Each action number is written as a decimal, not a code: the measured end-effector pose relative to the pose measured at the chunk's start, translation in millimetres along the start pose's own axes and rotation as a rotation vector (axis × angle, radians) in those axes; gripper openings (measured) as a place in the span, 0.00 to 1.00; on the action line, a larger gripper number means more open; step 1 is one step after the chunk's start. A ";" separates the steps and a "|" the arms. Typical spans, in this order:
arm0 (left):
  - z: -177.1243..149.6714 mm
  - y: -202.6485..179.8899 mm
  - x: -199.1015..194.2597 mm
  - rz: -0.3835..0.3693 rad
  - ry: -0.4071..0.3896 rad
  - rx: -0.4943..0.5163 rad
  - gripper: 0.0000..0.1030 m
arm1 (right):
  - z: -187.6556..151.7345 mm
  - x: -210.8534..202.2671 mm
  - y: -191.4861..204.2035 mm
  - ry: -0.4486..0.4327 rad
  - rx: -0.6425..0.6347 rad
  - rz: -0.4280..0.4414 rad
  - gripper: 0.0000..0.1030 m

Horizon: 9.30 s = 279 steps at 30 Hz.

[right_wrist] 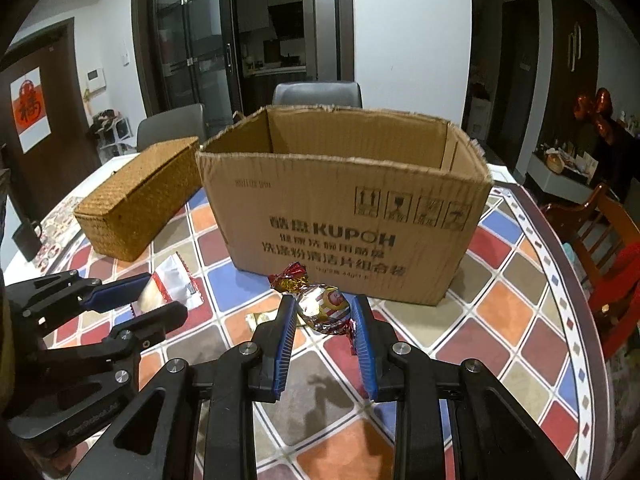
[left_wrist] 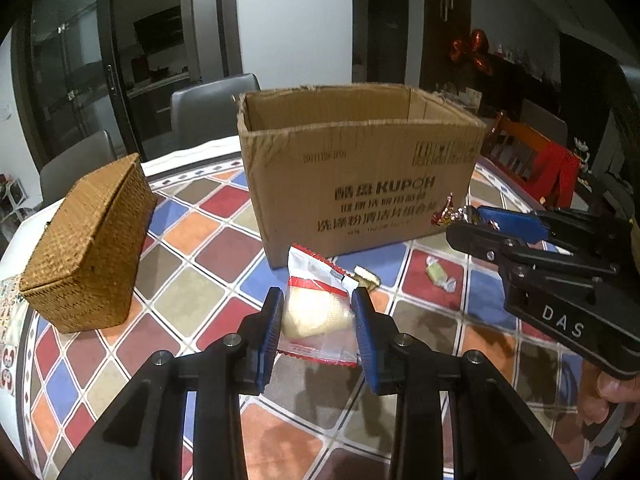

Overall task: Organize snacks
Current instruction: 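Lift both held snacks and carry them over the cardboard box, then open both grippers to drop the pastry and brown candy into the box, then withdraw both open grippers from the box toward the gold and green candies, then grasp the gold-wrapped candy with the left gripper while the right grasps the green candy, then lift both held candies and carry them over the cardboard box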

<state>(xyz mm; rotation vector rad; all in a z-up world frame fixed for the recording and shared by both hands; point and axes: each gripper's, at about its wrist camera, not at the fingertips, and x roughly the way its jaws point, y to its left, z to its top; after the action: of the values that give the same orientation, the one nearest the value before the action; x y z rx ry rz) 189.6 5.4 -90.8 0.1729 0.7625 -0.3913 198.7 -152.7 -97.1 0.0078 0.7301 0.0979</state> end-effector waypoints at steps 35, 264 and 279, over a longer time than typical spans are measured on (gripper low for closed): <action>82.4 -17.1 -28.6 0.052 -0.139 -0.026 0.34 | 59.9 -52.4 -33.4 -0.144 0.022 -0.037 0.29; -5.8 -26.7 107.9 -0.038 0.105 -0.045 0.29 | -42.1 78.7 -38.0 0.165 0.108 -0.086 0.21; 8.1 -25.0 76.1 0.019 0.067 -0.080 0.29 | -26.1 46.5 -32.7 0.104 0.101 -0.079 0.21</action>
<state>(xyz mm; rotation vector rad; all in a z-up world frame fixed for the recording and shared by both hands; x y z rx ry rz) 234.5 -41.2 -138.6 0.1182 0.8403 -0.3380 218.6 -181.8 -148.9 0.0706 0.8375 -0.0138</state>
